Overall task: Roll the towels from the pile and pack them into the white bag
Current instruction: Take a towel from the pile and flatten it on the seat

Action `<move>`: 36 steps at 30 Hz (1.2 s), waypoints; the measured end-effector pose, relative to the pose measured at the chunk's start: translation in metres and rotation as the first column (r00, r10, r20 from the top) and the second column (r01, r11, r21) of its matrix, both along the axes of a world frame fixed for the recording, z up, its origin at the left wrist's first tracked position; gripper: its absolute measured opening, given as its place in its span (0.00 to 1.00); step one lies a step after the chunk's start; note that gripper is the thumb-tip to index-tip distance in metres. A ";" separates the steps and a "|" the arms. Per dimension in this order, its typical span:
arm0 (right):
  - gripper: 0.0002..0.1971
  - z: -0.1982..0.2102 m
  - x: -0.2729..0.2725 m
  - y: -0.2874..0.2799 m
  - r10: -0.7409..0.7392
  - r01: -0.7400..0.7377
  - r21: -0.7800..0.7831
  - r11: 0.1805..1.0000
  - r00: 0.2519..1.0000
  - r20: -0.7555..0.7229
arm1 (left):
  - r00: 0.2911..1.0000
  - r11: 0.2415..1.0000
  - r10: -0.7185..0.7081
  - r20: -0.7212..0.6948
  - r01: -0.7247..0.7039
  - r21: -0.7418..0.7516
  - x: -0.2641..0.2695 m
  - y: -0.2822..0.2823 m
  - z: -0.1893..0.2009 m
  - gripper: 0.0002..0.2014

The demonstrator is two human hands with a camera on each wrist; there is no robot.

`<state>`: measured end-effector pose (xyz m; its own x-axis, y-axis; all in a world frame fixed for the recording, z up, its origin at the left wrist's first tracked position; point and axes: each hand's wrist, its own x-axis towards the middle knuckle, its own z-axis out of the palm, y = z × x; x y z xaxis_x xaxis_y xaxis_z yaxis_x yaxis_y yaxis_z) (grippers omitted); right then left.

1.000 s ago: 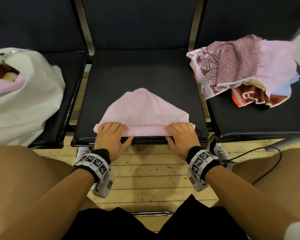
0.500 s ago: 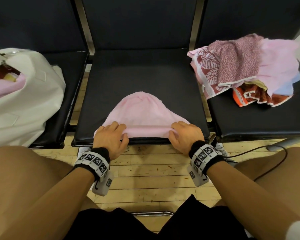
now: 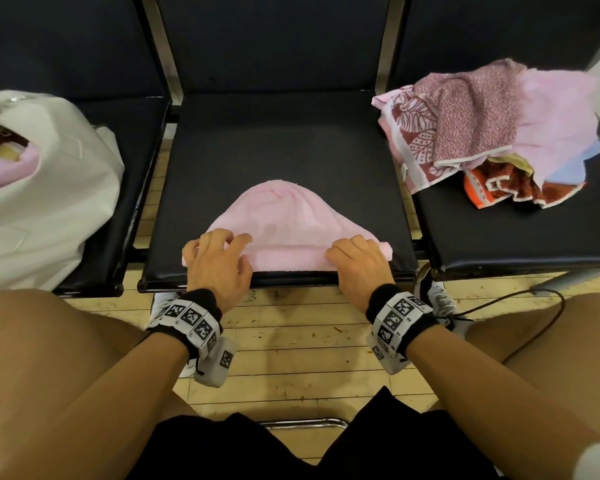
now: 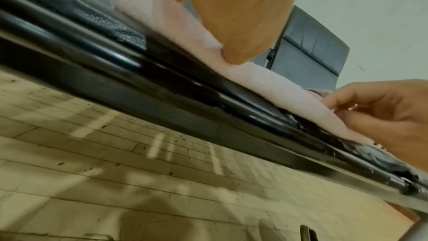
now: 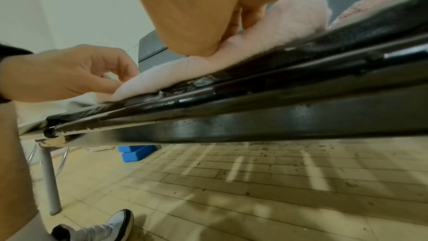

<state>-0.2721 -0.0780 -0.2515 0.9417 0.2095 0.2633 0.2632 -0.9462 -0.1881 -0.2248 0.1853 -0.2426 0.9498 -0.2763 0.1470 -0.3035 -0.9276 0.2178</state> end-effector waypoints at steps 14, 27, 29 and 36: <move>0.15 0.000 -0.004 -0.007 -0.062 0.068 0.053 0.996 0.993 -0.098 | 0.989 0.992 -0.118 -0.083 0.114 -0.054 -0.003 0.008 -0.004 0.18; 0.05 0.006 -0.001 -0.006 -0.055 0.055 -0.004 0.998 0.997 0.059 | 0.994 0.993 -0.090 -0.059 0.094 0.069 -0.005 0.004 0.002 0.14; 0.07 0.002 0.000 -0.005 -0.042 0.048 -0.070 0.996 0.996 0.075 | 0.996 0.996 -0.081 0.026 0.080 0.042 -0.004 0.003 0.002 0.11; 0.11 0.005 -0.010 -0.003 0.024 -0.029 -0.046 0.999 0.995 -0.098 | 0.978 0.980 -0.201 0.050 0.200 0.021 -0.009 0.003 -0.004 0.07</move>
<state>-0.2820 -0.0812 -0.2465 0.9564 0.2445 0.1597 0.2706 -0.9476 -0.1696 -0.2334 0.1884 -0.2468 0.8660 -0.4630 0.1888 -0.4942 -0.8499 0.1828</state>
